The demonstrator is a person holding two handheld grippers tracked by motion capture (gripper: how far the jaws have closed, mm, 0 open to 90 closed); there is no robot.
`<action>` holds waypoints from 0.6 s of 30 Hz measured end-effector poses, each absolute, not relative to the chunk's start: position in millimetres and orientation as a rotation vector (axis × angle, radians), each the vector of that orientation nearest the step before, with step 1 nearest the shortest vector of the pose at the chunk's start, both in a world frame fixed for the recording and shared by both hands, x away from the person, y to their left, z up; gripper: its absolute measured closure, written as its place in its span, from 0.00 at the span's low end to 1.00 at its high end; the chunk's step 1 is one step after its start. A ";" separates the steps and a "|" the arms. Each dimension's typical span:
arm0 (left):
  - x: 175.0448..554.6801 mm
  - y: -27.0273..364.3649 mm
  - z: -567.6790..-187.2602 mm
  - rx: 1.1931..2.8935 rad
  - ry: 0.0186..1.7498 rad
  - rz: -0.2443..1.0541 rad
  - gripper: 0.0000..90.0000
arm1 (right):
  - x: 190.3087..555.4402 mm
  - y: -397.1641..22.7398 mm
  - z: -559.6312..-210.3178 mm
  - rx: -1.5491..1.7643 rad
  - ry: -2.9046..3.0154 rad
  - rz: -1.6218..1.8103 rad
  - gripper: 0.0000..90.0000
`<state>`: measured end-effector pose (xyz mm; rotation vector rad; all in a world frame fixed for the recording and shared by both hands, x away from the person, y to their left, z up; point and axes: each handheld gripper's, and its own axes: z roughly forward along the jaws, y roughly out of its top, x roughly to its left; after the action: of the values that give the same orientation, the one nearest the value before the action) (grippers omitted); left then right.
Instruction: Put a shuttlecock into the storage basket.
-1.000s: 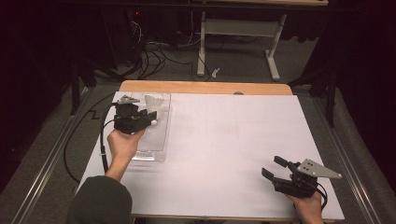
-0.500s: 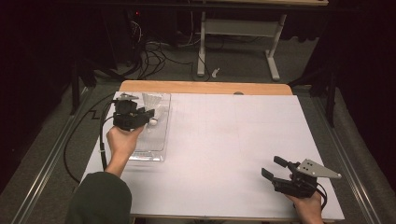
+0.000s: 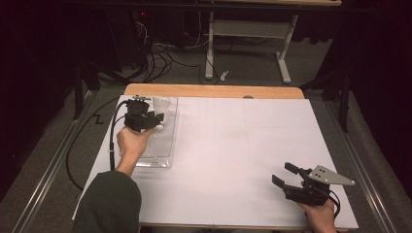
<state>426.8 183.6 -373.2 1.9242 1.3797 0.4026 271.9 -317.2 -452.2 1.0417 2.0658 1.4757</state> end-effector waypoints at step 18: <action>436.2 179.1 -384.6 1.954 1.428 0.370 0.59 | 271.9 -317.5 -452.2 1.041 2.064 1.476 0.32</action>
<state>436.2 179.1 -384.6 1.9537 1.4278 0.3701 271.9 -317.5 -452.2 1.0410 2.0641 1.4760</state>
